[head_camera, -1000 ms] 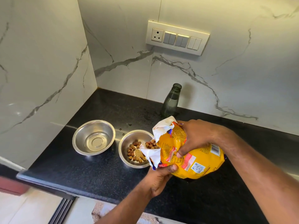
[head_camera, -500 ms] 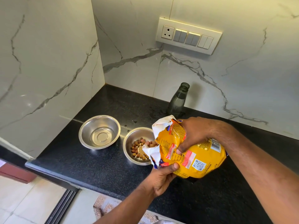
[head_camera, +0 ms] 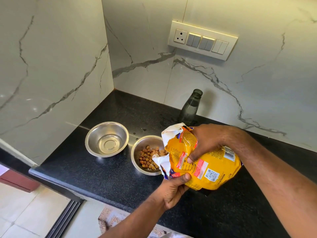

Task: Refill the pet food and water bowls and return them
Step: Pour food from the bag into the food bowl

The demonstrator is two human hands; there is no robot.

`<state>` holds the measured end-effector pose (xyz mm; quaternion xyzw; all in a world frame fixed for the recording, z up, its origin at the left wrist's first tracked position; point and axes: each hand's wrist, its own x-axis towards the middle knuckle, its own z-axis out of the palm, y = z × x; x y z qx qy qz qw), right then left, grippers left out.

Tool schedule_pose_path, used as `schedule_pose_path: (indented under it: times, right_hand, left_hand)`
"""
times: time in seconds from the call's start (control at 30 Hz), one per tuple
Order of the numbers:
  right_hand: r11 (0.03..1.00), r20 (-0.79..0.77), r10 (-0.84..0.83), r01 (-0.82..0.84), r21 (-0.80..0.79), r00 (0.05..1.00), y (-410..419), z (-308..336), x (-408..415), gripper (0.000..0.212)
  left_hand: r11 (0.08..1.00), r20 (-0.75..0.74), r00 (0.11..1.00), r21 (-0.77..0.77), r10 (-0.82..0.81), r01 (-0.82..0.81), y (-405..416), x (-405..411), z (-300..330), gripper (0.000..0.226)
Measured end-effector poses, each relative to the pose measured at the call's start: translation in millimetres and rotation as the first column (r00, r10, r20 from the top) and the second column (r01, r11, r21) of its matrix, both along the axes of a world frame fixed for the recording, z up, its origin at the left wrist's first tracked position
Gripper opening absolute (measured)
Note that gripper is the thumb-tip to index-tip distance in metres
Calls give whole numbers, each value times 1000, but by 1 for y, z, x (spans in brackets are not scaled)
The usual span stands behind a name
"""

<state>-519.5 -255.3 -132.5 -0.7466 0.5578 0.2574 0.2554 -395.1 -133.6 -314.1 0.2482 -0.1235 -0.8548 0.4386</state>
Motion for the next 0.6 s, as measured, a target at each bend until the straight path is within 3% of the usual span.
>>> schedule_pose_path:
  times: [0.37, 0.6]
  right_hand:
    - [999, -31, 0, 1, 36, 1000, -1, 1, 10, 82]
    - [999, -30, -7, 9, 54, 1000, -2, 2, 15, 82]
  left_hand:
    - [999, -16, 999, 30, 28, -28, 4, 1, 0, 104]
    - [999, -27, 999, 32, 35, -34, 5, 6, 2, 97]
